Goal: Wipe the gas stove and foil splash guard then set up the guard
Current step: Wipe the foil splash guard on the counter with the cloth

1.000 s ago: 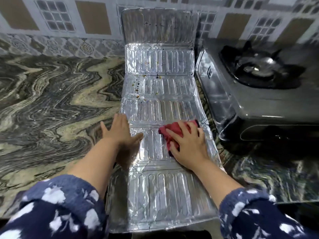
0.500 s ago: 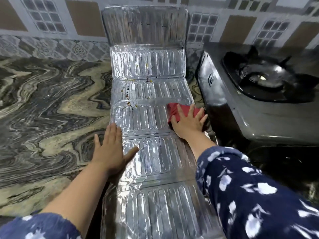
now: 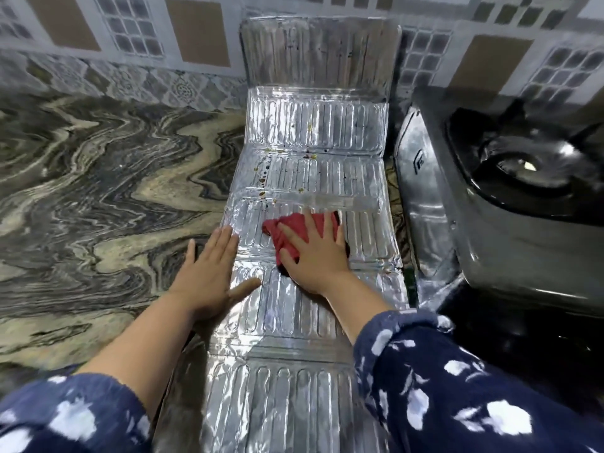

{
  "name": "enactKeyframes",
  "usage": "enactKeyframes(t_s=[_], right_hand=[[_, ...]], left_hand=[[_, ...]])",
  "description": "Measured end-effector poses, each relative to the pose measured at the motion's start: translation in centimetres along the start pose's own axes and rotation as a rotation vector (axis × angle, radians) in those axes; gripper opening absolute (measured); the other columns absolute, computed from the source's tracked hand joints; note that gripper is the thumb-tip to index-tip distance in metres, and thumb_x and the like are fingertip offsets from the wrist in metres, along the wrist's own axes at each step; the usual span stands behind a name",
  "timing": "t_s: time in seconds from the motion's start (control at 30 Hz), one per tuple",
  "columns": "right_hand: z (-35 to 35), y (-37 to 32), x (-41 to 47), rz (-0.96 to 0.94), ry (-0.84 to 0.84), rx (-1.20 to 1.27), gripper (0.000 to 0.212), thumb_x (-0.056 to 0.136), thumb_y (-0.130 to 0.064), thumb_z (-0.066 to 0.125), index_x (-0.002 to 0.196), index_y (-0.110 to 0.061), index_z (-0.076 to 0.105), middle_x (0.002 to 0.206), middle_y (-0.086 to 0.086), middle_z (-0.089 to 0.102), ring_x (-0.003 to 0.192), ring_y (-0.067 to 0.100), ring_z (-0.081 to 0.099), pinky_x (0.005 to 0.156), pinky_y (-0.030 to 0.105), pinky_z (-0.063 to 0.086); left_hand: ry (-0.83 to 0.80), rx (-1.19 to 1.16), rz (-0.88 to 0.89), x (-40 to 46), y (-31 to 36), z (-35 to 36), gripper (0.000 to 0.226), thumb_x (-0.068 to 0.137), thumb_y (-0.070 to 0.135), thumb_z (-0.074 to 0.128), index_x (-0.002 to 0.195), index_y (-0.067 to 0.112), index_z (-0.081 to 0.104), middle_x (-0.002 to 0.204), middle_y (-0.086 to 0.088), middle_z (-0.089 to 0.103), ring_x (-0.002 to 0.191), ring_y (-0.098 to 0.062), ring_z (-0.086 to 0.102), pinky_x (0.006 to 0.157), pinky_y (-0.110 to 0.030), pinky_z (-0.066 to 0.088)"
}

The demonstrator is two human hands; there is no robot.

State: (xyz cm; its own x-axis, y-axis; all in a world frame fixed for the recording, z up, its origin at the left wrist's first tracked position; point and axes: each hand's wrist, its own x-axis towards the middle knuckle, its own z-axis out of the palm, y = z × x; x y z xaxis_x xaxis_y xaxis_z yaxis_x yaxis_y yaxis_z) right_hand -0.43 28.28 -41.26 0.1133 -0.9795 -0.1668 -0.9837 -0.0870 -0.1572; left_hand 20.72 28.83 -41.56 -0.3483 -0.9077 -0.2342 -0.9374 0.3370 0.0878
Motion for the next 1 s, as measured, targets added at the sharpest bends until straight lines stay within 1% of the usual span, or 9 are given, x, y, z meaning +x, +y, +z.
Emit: enactKeyframes(t_s=[0.03, 0.1, 0.17, 0.23, 0.33, 0.47, 0.6, 0.8, 1.0], right_hand=[[0.1, 0.1, -0.4, 0.001, -0.004, 0.003, 0.055, 0.093, -0.057, 0.02, 0.146, -0.051, 0.006, 0.16, 0.002, -0.018, 0.143, 0.04, -0.021, 0.115, 0.059, -0.012], [0.2, 0.3, -0.7, -0.002, 0.002, 0.025, 0.055, 0.092, -0.057, 0.022, 0.145, -0.053, 0.007, 0.159, 0.002, -0.021, 0.143, 0.039, -0.022, 0.115, 0.059, -0.01], [0.1, 0.4, -0.8, -0.011, 0.008, 0.049, 0.055, 0.092, -0.057, 0.024, 0.145, -0.053, 0.009, 0.16, 0.002, -0.017, 0.144, 0.038, -0.021, 0.115, 0.058, -0.011], [0.2, 0.3, -0.6, -0.018, -0.002, 0.044, 0.054, 0.093, -0.057, 0.024, 0.145, -0.052, 0.008, 0.161, 0.001, -0.009, 0.144, 0.036, -0.021, 0.115, 0.058, -0.012], [0.4, 0.2, -0.5, -0.029, -0.011, -0.003, 0.053, 0.094, -0.059, 0.019, 0.144, -0.054, 0.003, 0.161, -0.002, -0.009, 0.144, 0.035, -0.023, 0.114, 0.058, -0.014], [-0.1, -1.8, 1.2, -0.135, -0.064, -0.023, 0.049, 0.095, -0.059, 0.016, 0.142, -0.058, 0.001, 0.16, -0.008, -0.016, 0.142, 0.036, -0.028, 0.113, 0.06, -0.015], [-0.5, -4.3, 5.7, -0.155, -0.05, -0.018, 0.048, 0.097, -0.055, 0.016, 0.144, -0.056, 0.004, 0.16, -0.008, -0.013, 0.144, 0.037, -0.023, 0.112, 0.061, -0.016], [-1.9, -3.3, 12.1, 0.051, -0.056, -0.01, 0.051, 0.097, -0.054, 0.011, 0.147, -0.049, 0.0, 0.161, -0.005, -0.014, 0.145, 0.038, -0.018, 0.112, 0.065, -0.012], [-2.2, 0.2, 10.9, 0.264, -0.002, 0.036, 0.052, 0.098, -0.048, 0.01, 0.15, -0.041, 0.001, 0.16, 0.002, -0.015, 0.144, 0.038, -0.02, 0.111, 0.064, -0.015]], left_hand=[[0.001, -0.001, 0.009, 0.0, -0.1, 0.0, 0.128, 0.051, 0.093, -0.013, 0.151, 0.015, -0.011, 0.159, -0.001, -0.022, 0.145, -0.014, -0.022, 0.116, -0.051, -0.012], [0.04, -0.02, 0.009, 0.1, -0.4, -0.3, 0.128, 0.053, 0.095, -0.003, 0.153, 0.017, -0.004, 0.161, 0.002, -0.011, 0.148, -0.013, -0.011, 0.119, -0.049, -0.008], [0.11, -0.052, -0.025, 0.4, -0.9, -0.8, 0.129, 0.053, 0.097, 0.002, 0.153, 0.016, 0.001, 0.162, 0.002, -0.004, 0.149, -0.012, -0.002, 0.12, -0.045, -0.007], [0.122, -0.065, -0.071, 1.3, -1.7, -1.2, 0.128, 0.055, 0.096, 0.004, 0.153, 0.014, -0.005, 0.161, 0.001, -0.011, 0.148, -0.011, -0.008, 0.117, -0.046, -0.013], [0.087, -0.006, -0.075, 2.4, -2.3, -1.1, 0.122, 0.062, 0.093, 0.007, 0.151, 0.011, -0.011, 0.159, -0.003, -0.018, 0.147, -0.013, -0.016, 0.117, -0.054, -0.012], [0.104, 0.019, -0.054, 2.5, -2.4, -0.6, 0.118, 0.068, 0.09, 0.008, 0.151, 0.009, -0.012, 0.16, -0.003, -0.018, 0.146, -0.013, -0.019, 0.117, -0.056, -0.011], [0.119, 0.01, -0.052, 2.6, -2.6, -0.4, 0.118, 0.067, 0.089, 0.006, 0.151, 0.009, -0.011, 0.16, -0.004, -0.016, 0.146, -0.014, -0.02, 0.117, -0.055, -0.009], [0.123, -0.01, -0.046, 2.4, -2.6, -0.6, 0.117, 0.068, 0.091, 0.007, 0.151, 0.012, -0.014, 0.158, 0.0, -0.022, 0.145, -0.013, -0.023, 0.118, -0.052, -0.011], [0.088, -0.001, -0.034, 2.2, -2.8, -0.7, 0.118, 0.066, 0.092, 0.003, 0.15, 0.012, -0.017, 0.157, -0.001, -0.026, 0.144, -0.015, -0.025, 0.118, -0.053, -0.008]])
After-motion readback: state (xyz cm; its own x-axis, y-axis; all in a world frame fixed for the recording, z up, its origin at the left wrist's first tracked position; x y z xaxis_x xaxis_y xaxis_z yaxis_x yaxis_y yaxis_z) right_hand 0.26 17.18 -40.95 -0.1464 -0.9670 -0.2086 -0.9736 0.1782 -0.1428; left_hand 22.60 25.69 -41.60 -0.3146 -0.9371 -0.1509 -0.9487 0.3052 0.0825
